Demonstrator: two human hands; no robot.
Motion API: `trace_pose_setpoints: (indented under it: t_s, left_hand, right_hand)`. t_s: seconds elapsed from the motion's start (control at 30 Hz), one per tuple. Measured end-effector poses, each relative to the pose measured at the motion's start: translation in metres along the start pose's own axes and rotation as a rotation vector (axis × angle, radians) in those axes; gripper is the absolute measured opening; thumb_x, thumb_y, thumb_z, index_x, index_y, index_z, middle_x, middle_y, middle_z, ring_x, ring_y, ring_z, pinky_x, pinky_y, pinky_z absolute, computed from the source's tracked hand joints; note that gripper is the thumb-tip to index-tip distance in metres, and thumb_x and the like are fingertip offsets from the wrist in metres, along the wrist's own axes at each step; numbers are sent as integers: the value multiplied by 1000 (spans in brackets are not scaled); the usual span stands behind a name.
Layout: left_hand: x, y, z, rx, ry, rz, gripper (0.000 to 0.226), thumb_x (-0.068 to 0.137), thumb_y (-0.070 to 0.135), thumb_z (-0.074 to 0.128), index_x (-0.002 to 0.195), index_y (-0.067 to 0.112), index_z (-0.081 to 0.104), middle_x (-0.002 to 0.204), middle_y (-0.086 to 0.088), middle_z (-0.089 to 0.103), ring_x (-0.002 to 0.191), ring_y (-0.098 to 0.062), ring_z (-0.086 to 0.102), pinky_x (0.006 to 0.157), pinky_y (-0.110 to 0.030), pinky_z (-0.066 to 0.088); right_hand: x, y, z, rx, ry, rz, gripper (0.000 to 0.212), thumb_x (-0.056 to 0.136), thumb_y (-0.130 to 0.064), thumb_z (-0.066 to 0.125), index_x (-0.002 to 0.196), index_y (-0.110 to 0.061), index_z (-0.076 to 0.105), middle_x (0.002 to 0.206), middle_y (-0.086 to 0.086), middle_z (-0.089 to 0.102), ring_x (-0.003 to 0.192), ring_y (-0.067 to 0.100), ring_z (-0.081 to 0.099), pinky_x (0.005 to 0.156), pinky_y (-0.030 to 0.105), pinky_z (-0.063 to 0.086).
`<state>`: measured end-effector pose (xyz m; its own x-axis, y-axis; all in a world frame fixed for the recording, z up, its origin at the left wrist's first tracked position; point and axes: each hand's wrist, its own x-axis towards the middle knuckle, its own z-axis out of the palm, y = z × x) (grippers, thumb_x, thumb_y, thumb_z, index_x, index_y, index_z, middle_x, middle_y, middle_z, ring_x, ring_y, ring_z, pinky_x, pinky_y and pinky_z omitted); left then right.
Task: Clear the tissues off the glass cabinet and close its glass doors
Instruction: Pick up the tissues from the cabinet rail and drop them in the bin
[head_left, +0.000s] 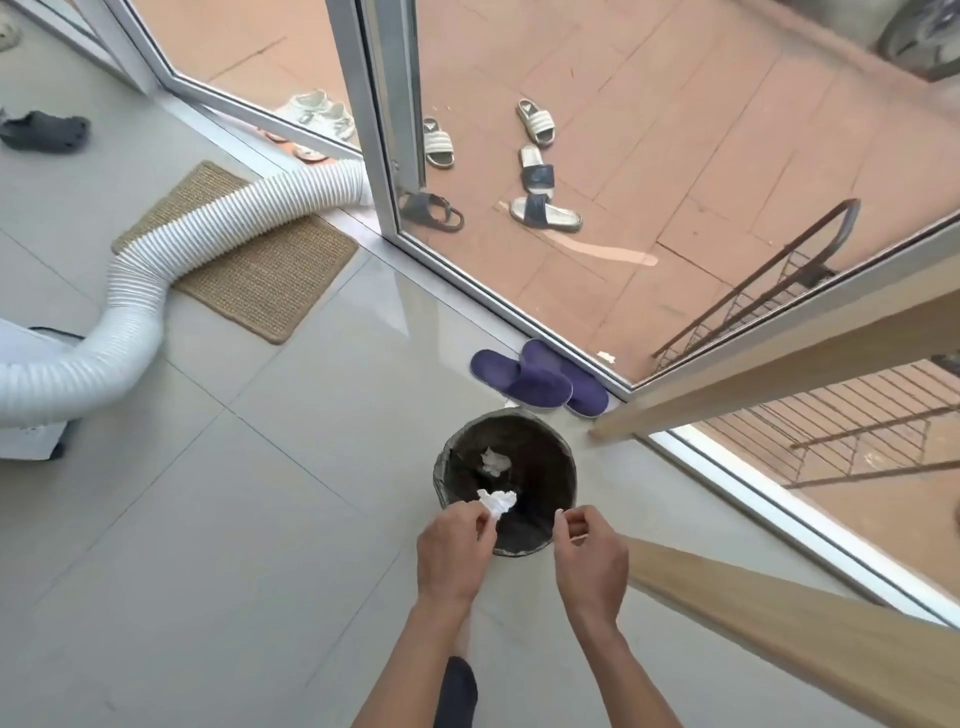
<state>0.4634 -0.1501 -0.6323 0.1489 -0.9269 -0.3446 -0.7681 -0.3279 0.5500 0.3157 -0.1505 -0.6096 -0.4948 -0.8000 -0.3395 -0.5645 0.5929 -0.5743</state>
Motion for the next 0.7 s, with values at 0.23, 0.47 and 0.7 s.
trace_pose_setpoints:
  t_s: [0.23, 0.47, 0.7]
  left_hand:
    - [55, -33, 63, 91, -158, 6, 19, 92, 24, 58, 74, 19, 59, 70, 4, 62, 68, -18, 57, 56, -28, 41]
    - [77, -56, 90, 109, -300, 17, 18, 91, 15, 50, 74, 18, 45, 75, -1, 59, 77, -25, 56, 63, -34, 40]
    - [64, -69, 80, 120, -294, -25, 18, 93, 15, 49, 96, 13, 67, 92, -3, 71, 87, -24, 65, 72, -38, 51]
  right_hand:
    - [48, 45, 54, -43, -8, 100, 17, 90, -27, 66, 75, -21, 65, 66, -7, 66, 65, 13, 63, 57, 32, 50]
    - [69, 55, 87, -135, -33, 89, 14, 88, -27, 67, 75, -23, 70, 66, -10, 68, 65, 9, 64, 61, 32, 52]
    - [77, 49, 103, -104, -28, 159, 8, 86, -14, 72, 90, -16, 80, 80, 0, 77, 71, 15, 69, 68, 25, 54]
